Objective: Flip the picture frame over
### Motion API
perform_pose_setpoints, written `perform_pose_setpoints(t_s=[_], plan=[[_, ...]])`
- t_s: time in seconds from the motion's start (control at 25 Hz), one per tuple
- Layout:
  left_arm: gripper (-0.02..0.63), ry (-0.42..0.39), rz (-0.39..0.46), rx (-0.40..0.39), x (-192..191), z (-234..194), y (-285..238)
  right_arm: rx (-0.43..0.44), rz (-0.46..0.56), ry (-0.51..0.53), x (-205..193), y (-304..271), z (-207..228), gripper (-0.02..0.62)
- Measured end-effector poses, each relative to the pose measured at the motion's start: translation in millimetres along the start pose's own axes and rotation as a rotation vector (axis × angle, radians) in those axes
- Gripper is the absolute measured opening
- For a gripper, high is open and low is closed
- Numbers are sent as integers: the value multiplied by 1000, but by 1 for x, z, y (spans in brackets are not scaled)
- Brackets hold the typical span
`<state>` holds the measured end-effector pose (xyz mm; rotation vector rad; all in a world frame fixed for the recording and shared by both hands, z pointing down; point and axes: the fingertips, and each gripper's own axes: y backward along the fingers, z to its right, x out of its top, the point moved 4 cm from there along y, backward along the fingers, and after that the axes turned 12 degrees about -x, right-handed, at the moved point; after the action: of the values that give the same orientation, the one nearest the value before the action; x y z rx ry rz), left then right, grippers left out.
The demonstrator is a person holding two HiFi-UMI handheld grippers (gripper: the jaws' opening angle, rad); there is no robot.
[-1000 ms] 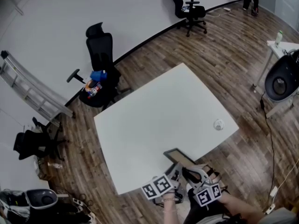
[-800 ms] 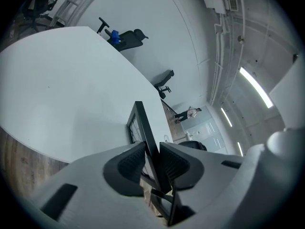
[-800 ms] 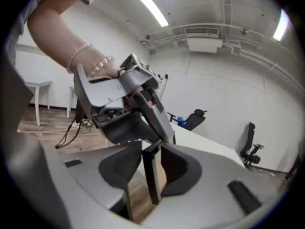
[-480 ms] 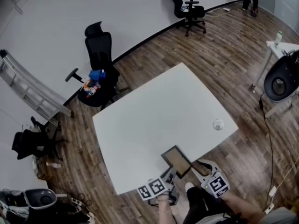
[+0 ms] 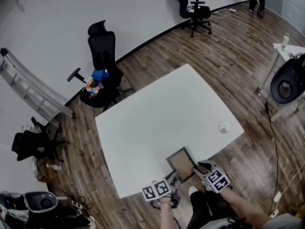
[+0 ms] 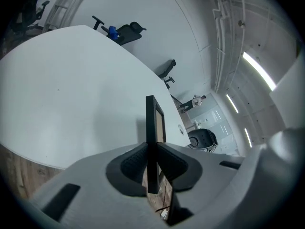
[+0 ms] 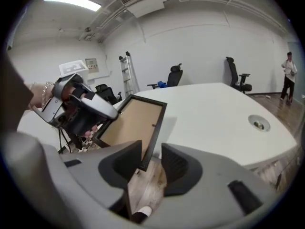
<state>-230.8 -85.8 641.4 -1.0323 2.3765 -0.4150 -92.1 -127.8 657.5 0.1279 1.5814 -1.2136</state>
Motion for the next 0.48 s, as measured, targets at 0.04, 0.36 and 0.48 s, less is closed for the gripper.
perform_pose_setpoints(t_s=[0.04,0.36,0.48], plan=[[64,0,-9,3,1,-2,-2,6,-8,4,2,-3,-1,135],[64,20,-34,40,6,-20,-14,-123,-36,91,11,-13,-2,77],[64,35,-25,66,6,-25,-18,-144,-73,99,11,-17,-1,63]])
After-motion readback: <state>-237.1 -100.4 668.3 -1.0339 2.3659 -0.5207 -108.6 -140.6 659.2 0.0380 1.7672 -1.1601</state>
